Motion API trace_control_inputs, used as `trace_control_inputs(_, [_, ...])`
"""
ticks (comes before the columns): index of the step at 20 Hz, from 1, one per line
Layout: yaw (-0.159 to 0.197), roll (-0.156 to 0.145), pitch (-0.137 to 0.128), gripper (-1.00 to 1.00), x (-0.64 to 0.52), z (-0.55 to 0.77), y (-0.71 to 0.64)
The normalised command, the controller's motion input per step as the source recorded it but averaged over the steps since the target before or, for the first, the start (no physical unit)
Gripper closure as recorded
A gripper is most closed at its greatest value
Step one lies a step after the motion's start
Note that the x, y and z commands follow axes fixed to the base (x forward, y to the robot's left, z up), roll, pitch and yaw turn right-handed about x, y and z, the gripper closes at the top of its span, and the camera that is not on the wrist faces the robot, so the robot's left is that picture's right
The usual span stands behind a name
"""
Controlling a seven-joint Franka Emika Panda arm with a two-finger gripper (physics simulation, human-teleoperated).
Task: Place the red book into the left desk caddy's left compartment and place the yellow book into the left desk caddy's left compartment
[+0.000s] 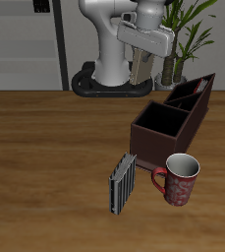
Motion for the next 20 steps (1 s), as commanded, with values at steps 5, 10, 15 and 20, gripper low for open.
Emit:
trace_control_inputs(5, [0.022, 0.065, 0.001, 1.0, -0.2, 0.01, 0.35])
trace_control_inputs(10, [0.011, 0.027, 0.004, 1.0, -0.19, 0.0, 0.25])
trace_control_inputs(15, [0.025, 0.032, -0.003, 1.0, -0.14, 0.02, 0.2])
trace_control_inputs(20, [0.011, 0.034, -0.01, 1.0, -0.1, 0.02, 0.13])
